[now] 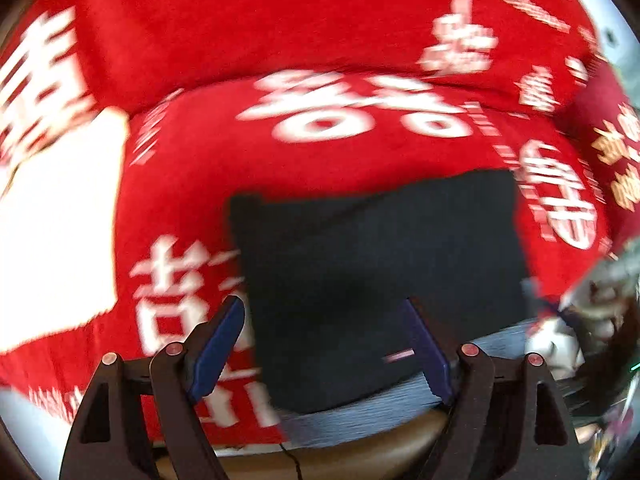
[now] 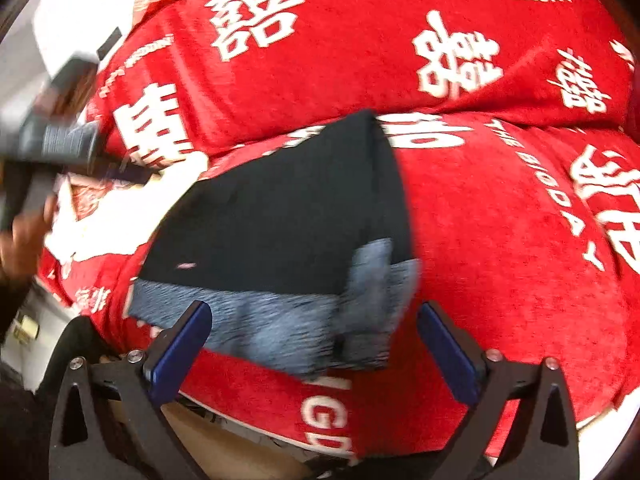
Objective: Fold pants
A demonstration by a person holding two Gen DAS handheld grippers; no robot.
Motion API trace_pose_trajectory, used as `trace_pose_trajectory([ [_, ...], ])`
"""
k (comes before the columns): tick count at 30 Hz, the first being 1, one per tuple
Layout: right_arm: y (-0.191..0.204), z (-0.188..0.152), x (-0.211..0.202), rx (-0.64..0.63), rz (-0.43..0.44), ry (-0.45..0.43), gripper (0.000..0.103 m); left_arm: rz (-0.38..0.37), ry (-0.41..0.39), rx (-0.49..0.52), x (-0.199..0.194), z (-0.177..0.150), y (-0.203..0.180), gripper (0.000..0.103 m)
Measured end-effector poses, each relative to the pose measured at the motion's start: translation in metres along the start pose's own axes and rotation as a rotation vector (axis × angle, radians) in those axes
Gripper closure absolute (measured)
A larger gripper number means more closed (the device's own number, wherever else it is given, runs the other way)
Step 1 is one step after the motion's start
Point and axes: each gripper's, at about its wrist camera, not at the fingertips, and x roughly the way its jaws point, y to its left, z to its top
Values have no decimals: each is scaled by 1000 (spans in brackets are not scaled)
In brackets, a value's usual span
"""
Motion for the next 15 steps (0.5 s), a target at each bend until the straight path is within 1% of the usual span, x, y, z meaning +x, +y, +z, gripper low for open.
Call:
trace_pose_trajectory([
  [2,-14,6,-10,53,24,-48,0,20,3,-57,11,-17,21,21],
  [4,-23,17,-7,86,8,-57,0,25,6,-104,24,-28,33,21],
  [6,-24,28,9,83,-29,-26,0,3,-5,-154,30,-34,36,21],
  [7,-21,34,22,74,-48,5,0,-7,-19,-170,31,-36,36,21],
  [9,-8,36,42,31,-37,67,1,-5,-49,-179,33,-38,34,21],
  [10,2,34,47,-7,-31,90,6,9,-60,-175,34,-40,32,19],
  [11,13,33,50,-49,-36,120,34,28,-68,-169,34,-42,31,11],
  [12,20,33,50,-74,-40,139,58,52,-77,-164,33,-43,30,8],
  [13,29,34,45,-90,-66,135,61,56,-84,-162,33,-44,31,8],
  [14,33,36,41,-89,-77,132,70,50,-85,-163,33,-44,31,8],
  [15,34,38,35,-68,-75,132,75,39,-84,-166,33,-44,33,8],
])
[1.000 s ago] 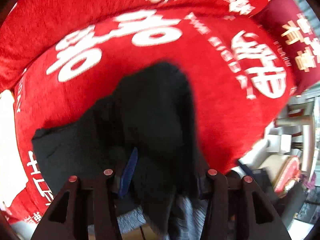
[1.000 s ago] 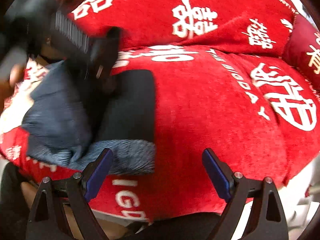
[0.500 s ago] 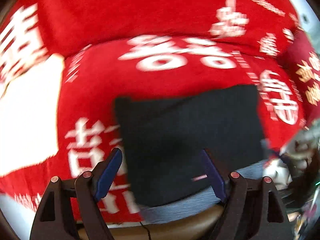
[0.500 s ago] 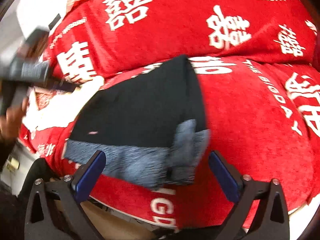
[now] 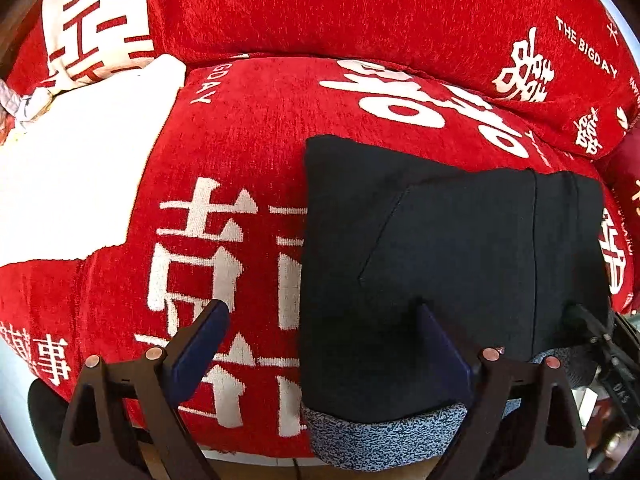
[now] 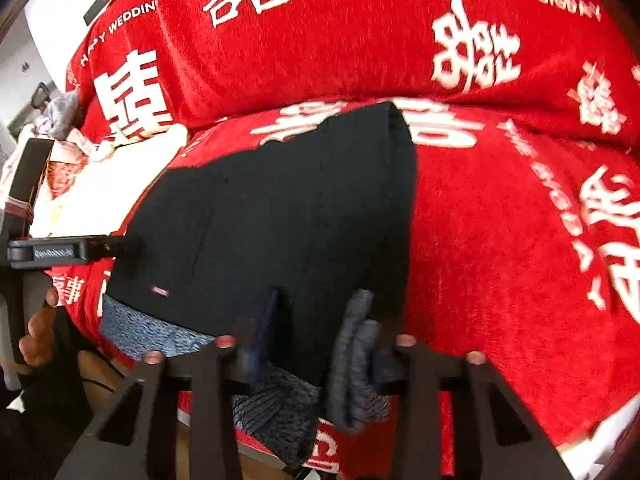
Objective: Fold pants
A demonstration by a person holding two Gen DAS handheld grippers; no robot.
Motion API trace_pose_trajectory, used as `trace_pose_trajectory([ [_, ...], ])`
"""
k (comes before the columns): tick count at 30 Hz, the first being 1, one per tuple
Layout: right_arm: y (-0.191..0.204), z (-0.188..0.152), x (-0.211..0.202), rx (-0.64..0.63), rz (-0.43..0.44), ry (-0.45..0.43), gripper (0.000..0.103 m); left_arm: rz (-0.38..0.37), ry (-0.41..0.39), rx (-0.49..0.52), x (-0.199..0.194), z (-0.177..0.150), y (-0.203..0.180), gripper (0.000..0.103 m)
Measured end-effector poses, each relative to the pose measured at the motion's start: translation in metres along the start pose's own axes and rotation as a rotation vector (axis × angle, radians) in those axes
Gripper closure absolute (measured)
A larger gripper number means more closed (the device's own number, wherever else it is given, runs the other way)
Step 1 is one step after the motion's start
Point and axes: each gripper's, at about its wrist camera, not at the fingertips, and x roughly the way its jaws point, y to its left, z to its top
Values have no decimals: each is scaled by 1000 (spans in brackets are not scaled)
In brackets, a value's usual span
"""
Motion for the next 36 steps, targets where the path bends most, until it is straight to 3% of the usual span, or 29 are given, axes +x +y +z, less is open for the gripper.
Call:
trace_pose_trajectory([
  [2,-14,-3,-6,104,31,3,80,-20,9,-14,3,1,3,8],
  [5,-34,-17,11,192,30,59,78,-45,34,-14,12,0,1,8],
  [7,-39,-19,11,234,52,48,76,-29,25,2,12,-1,-3,8],
  [9,-37,-15,4,230,17,71,59,-25,20,12,7,1,-3,8],
  [10,-36,-12,-2,227,-28,72,56,-26,9,9,3,4,-3,8],
  [13,-24,4,-31,156,-100,-58,36,-14,-32,-11,-5,18,1,8],
  [14,-17,11,-37,122,-123,-98,19,-1,-37,-29,-4,25,2,8],
  [15,-9,19,-41,85,-134,-135,13,8,-36,-50,-3,32,4,8],
  [18,27,50,-27,-37,-112,-166,13,16,-32,-123,3,54,7,8],
  [21,56,73,17,-138,-2,-90,13,89,-19,-146,17,71,7,8],
  [22,59,76,32,-158,-28,-66,13,122,-1,-141,25,75,8,8],
  [24,47,78,67,-154,-89,20,15,105,28,-134,37,79,11,7],
  [26,31,76,85,-95,-63,65,16,110,46,-120,45,80,11,1],
  [33,33,71,100,-136,-100,50,14,198,46,-39,63,82,-7,0],
  [36,39,71,87,-156,-108,50,13,168,33,-21,49,83,-5,0],
])
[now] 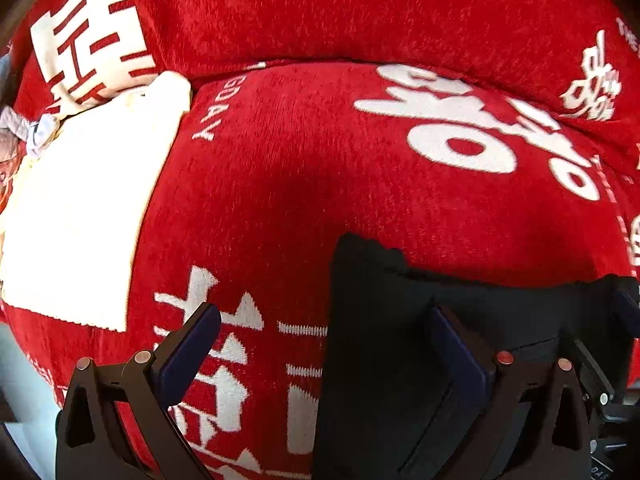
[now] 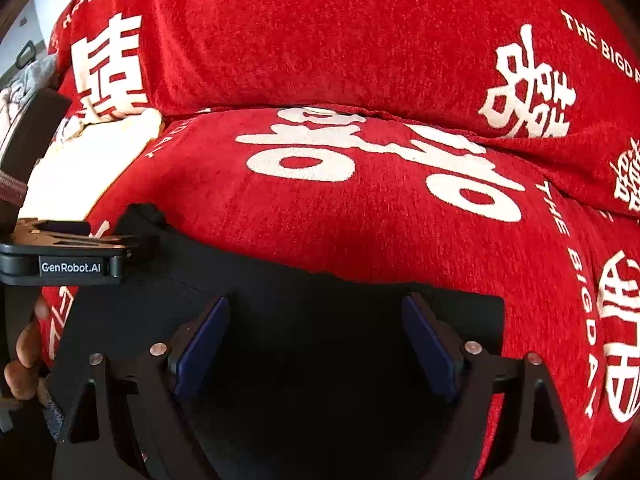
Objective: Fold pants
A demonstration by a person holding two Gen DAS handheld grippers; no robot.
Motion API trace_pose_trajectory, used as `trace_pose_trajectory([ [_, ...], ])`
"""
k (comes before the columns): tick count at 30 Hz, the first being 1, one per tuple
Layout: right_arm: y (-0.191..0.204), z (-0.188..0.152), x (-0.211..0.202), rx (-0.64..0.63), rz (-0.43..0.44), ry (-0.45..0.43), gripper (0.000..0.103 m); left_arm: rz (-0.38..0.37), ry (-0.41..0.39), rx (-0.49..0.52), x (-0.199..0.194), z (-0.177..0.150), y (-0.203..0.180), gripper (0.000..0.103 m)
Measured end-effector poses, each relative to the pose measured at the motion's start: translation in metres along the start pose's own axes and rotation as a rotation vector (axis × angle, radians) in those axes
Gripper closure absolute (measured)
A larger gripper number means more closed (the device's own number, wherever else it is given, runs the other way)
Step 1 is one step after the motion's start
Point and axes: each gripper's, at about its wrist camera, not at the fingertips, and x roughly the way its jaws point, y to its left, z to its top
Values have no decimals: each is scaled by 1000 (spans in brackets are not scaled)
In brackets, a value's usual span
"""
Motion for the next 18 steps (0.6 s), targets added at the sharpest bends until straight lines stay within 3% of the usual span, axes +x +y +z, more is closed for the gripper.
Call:
trace_pose_trajectory([
  [3,14,-15,-39,-33,-70,-63,13,-86,-8,-33,-23,-11,16,0],
  [6,29,-48,-68,-57,-146,-97,11,-184,-27,-13,-47,-46,24,0],
  [10,34,-88,-71,-9,-153,-52,11,-205,-40,98,-58,-92,11,0],
  [13,33,-108,-59,7,-198,-21,9,-157,-42,166,-43,-114,1,0],
  [15,30,-111,-55,17,-209,11,1,-182,-29,127,-32,-118,6,0],
  [18,24,-108,-65,54,-194,22,1,-231,14,56,-36,-115,19,0],
])
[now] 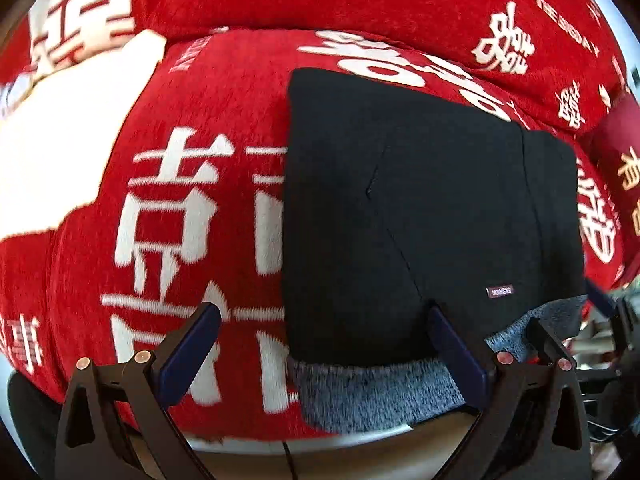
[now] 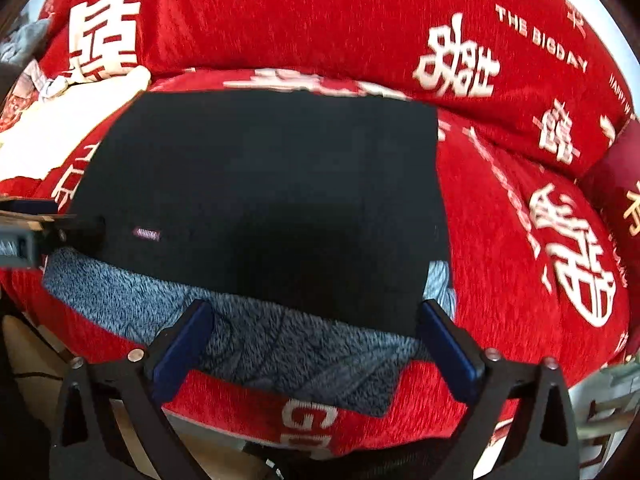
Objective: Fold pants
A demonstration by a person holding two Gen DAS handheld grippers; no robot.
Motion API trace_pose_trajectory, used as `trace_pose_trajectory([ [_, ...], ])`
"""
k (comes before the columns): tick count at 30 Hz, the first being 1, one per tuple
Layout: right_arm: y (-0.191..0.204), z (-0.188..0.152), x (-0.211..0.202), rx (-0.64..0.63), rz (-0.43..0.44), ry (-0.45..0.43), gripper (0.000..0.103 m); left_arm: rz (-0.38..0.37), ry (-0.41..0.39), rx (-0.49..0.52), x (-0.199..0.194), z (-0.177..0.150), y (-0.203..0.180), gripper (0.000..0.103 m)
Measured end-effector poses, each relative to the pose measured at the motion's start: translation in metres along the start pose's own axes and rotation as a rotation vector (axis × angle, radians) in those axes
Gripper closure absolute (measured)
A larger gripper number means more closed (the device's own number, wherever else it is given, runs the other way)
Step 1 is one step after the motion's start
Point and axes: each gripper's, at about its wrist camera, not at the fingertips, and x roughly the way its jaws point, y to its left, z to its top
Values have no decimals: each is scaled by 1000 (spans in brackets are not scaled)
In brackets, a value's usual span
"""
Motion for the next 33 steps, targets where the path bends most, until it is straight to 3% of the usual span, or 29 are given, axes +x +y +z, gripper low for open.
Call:
trace_pose_trajectory([
  [3,-5,4,-30,31,-4,-91,1,9,-92,33,-26,-7,-5,0],
  [6,0,10,-46,30,39,-161,1,1,-118,60,-31,-12,-10,0],
  [11,20,10,-22,-24,169,-100,1,22,-63,80,-11,-15,-16,0],
  [13,18,7,-4,-8,144,-41,1,24,-25,86,0,-17,-15,0],
  [17,14,7,-15,-7,141,-75,1,9,-28,72,1,-16,-14,0],
  [20,3,25,-28,13,128,-140,1,17,-34,79,1,-17,-15,0],
  [24,1,65,-19,31,123,-148,1,18,-33,76,1,-19,-15,0],
  [28,26,103,10,-34,114,-113,1,28,-35,82,1,-20,-16,0],
  [30,33,115,26,-65,51,-97,1,31,-34,83,1,-20,-16,0],
  [32,30,123,49,-56,-20,-37,1,30,-32,78,2,-20,-17,0],
  [33,25,124,61,-28,4,16,1,26,-31,76,2,-20,-17,0],
])
